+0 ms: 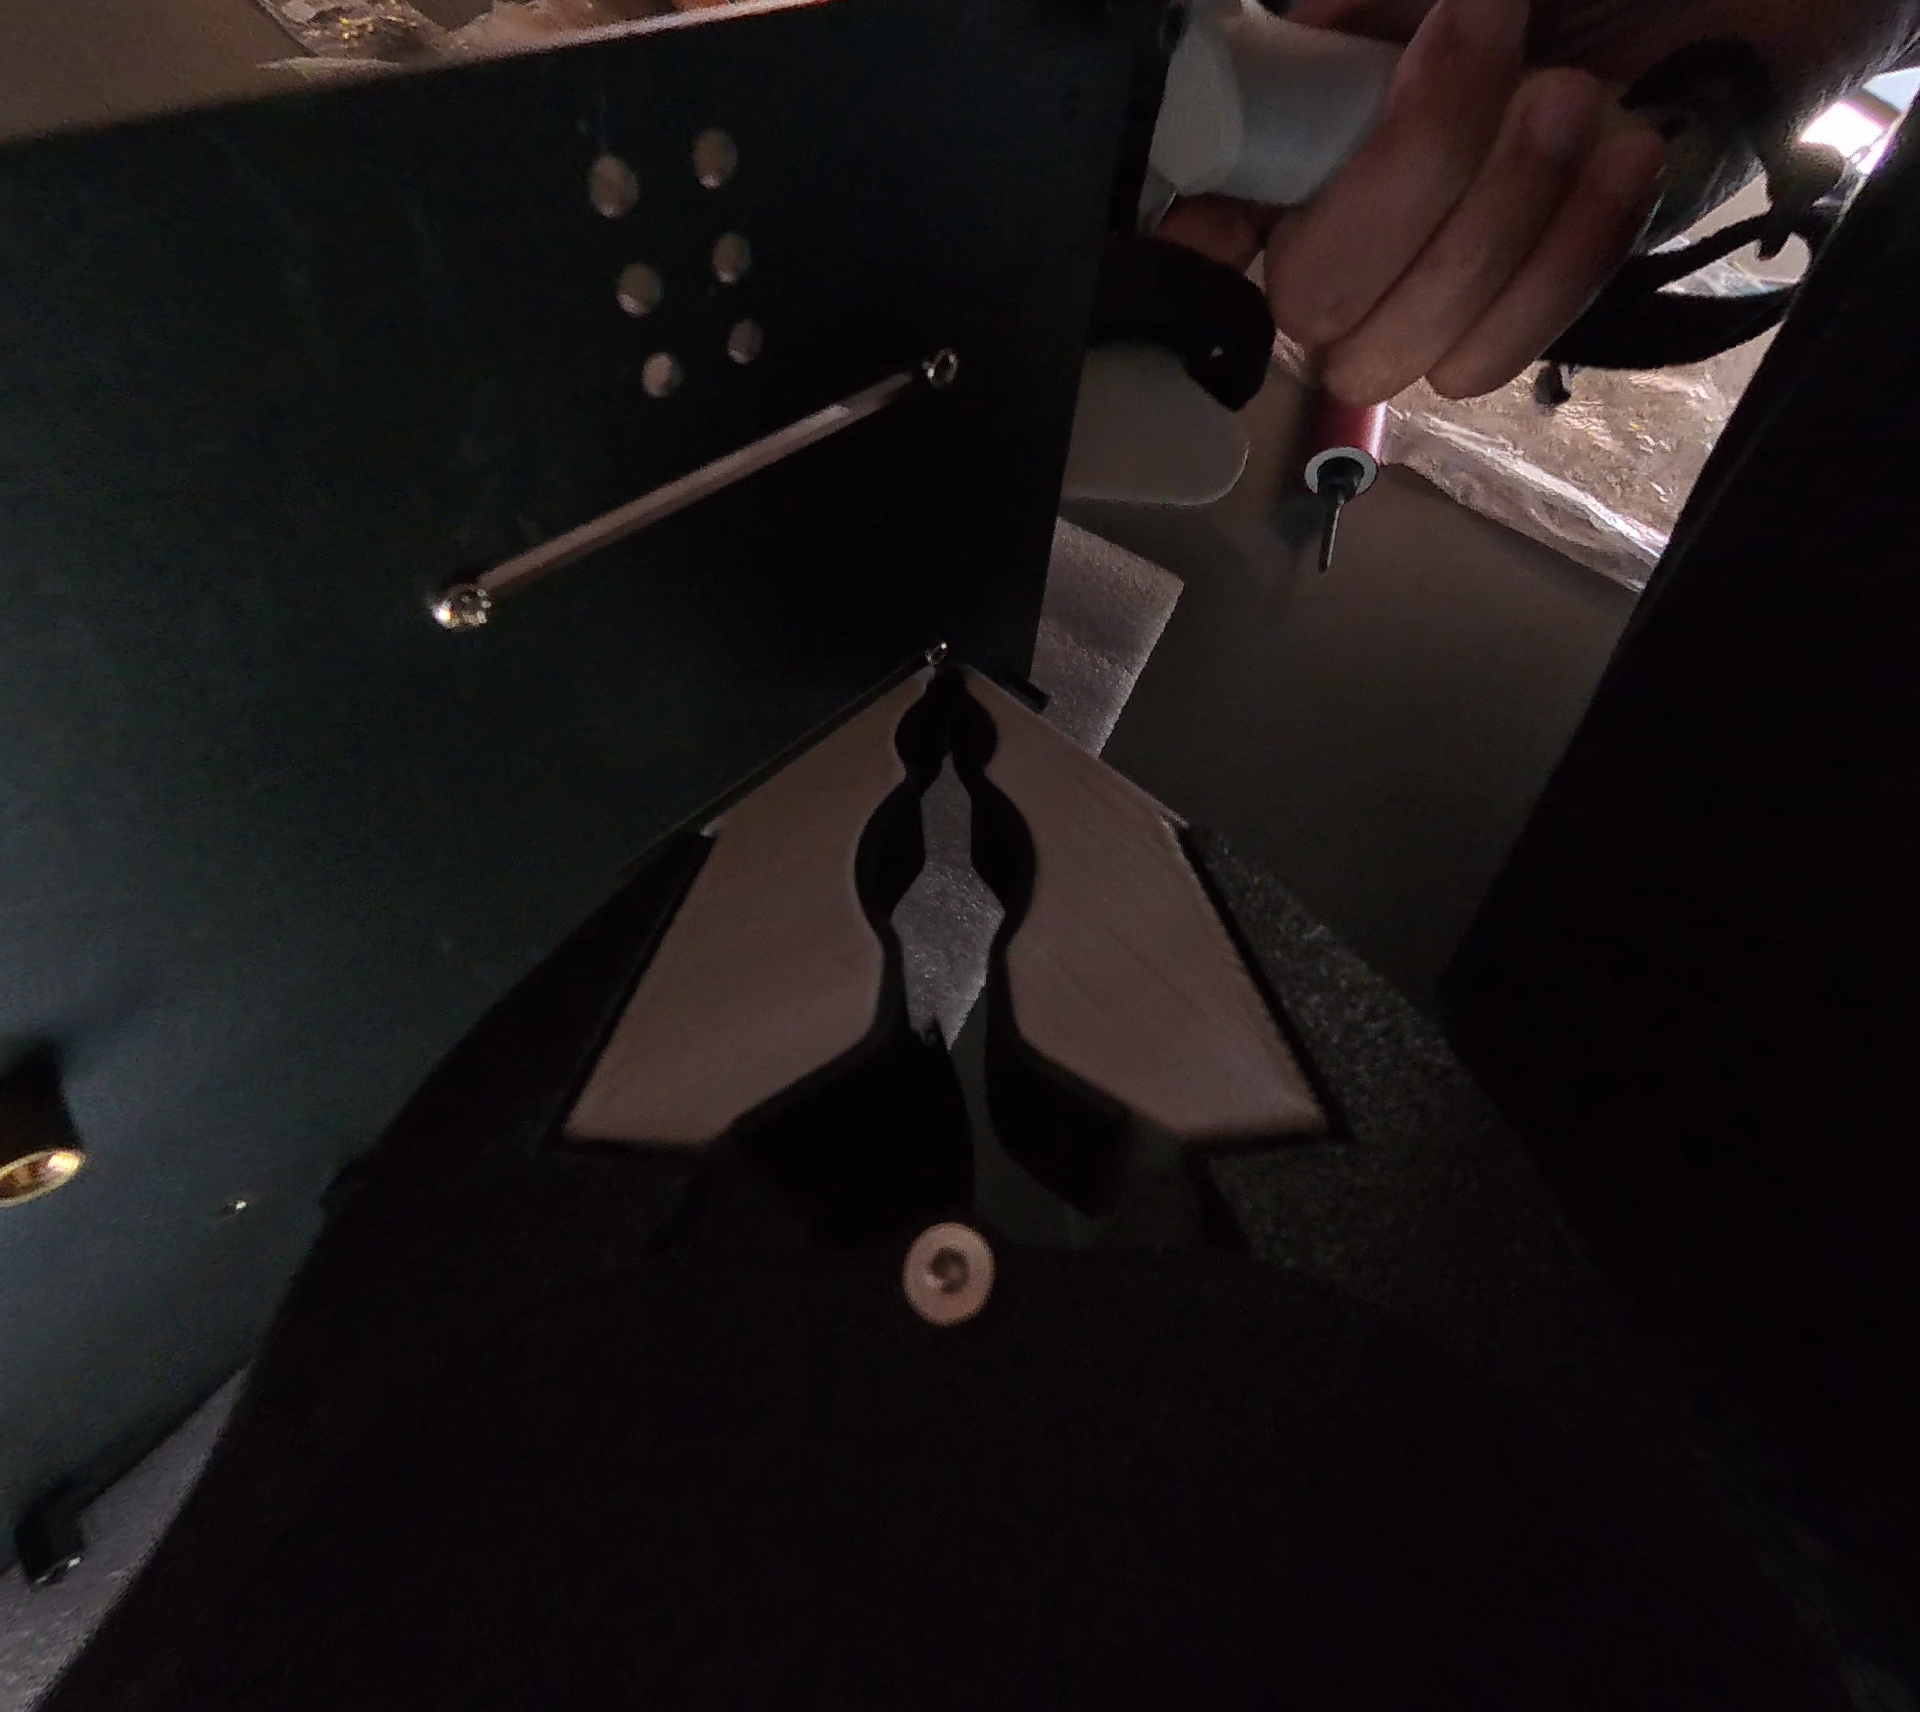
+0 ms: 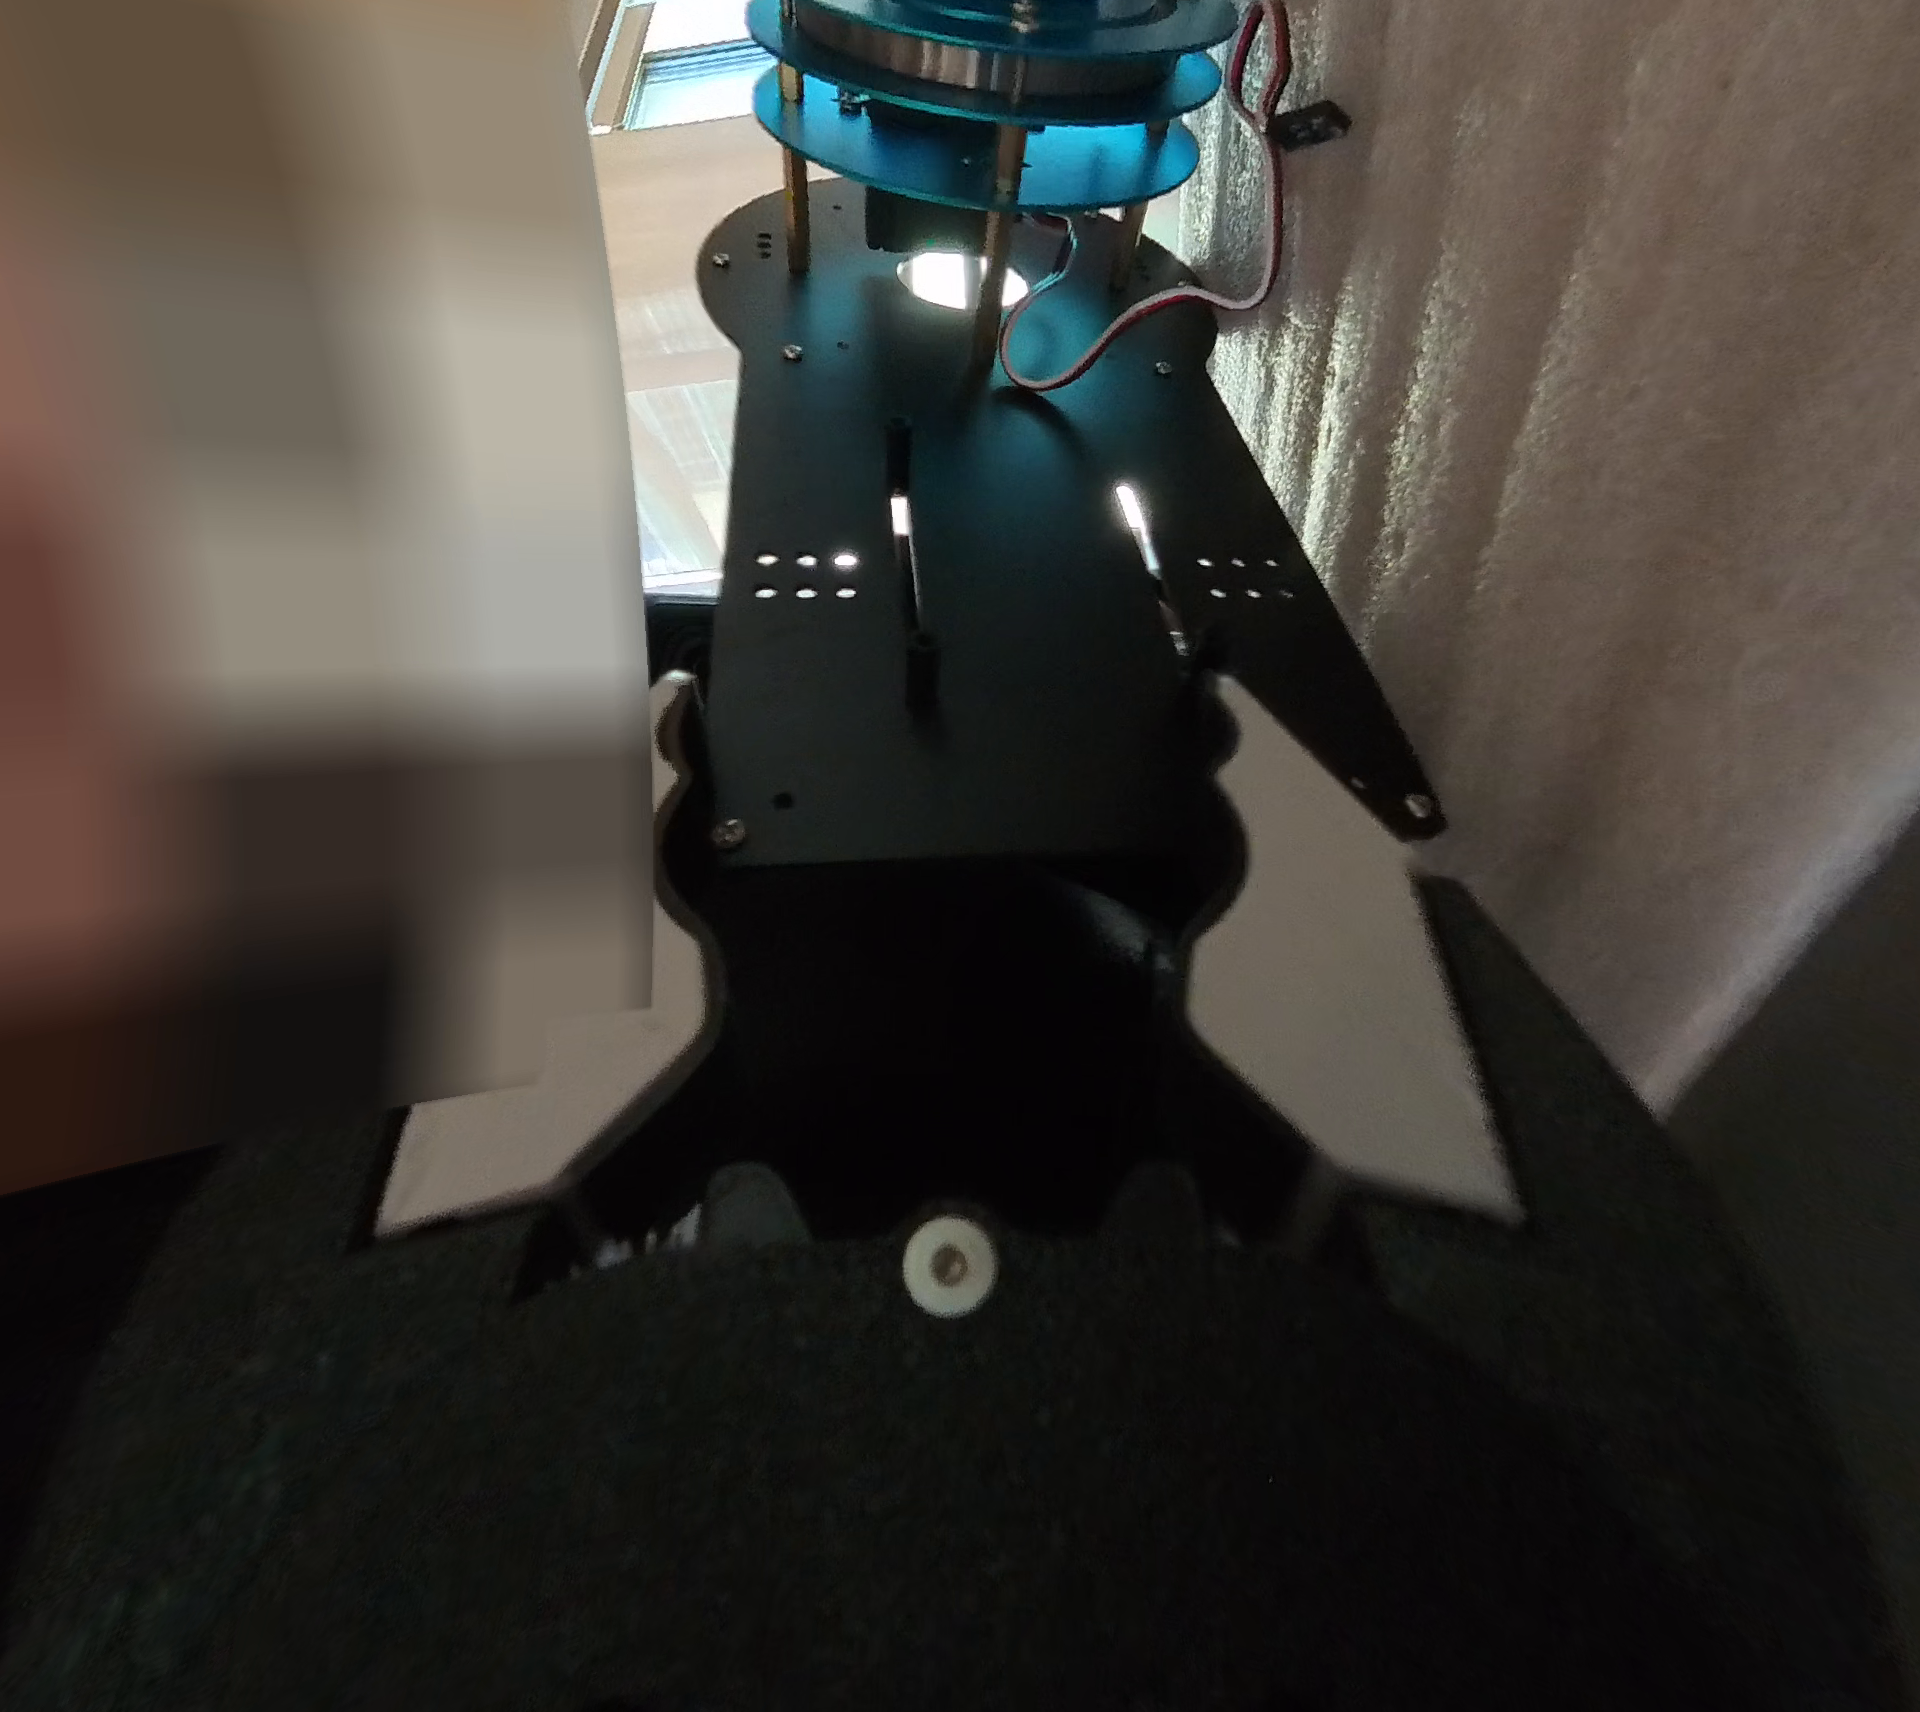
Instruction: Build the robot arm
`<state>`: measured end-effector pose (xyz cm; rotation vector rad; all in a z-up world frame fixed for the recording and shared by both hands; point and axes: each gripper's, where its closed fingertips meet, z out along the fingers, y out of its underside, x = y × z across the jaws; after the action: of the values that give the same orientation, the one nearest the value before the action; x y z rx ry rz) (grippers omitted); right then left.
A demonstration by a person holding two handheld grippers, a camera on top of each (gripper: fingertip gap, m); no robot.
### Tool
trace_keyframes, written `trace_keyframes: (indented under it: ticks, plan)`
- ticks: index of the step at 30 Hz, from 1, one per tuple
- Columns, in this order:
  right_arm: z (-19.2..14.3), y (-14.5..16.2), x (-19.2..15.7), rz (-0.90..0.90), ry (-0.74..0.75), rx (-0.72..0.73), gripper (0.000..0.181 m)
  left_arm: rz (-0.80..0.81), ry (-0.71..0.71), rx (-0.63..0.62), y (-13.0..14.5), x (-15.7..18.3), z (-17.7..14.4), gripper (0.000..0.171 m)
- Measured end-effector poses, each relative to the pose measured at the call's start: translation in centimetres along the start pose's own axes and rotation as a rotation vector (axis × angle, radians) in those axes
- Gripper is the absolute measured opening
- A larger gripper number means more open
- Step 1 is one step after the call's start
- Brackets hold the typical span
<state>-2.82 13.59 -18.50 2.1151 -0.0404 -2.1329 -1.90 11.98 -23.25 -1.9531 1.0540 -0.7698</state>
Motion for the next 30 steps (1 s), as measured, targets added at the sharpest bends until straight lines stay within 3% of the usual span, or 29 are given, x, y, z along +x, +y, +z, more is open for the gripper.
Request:
trace_keyframes:
  ticks: [1,4,6,12,15,26,27,28,30]
  plan:
    - [-0.1,-0.2,-1.9,-0.013,-0.111,0.014,0.097,-0.002,0.001,0.002,0.0,0.0,0.0,0.000]
    - [-0.3,-0.3,-0.2,-0.048,0.033,-0.014,0.094,-0.003,0.003,0.004,-0.1,0.0,0.0,0.000]
    - [-0.9,-0.4,0.0,-0.076,0.042,-0.023,0.090,0.001,0.001,0.005,0.0,0.0,0.0,0.000]
    - [0.1,-0.5,1.3,0.049,-0.039,-0.060,0.112,0.000,0.005,0.009,-0.1,0.0,0.0,0.000]
    - [0.8,-0.5,1.3,0.103,-0.072,-0.053,0.083,0.003,0.005,0.004,0.0,0.0,0.0,0.000]
    - [-0.4,-0.3,1.9,0.088,0.067,-0.050,0.059,0.015,-0.003,0.004,-0.1,0.0,0.1,0.000]
    - [-0.6,-0.4,1.1,0.065,0.031,-0.051,0.039,0.018,-0.005,0.004,-0.1,0.0,0.1,0.000]
    - [-0.8,-0.5,1.0,0.062,0.042,-0.054,0.038,0.018,-0.007,0.005,-0.1,0.0,0.1,0.000]
    - [-1.6,-0.8,2.0,-0.002,0.137,-0.085,0.054,0.018,-0.009,0.006,-0.1,0.0,0.1,0.000]
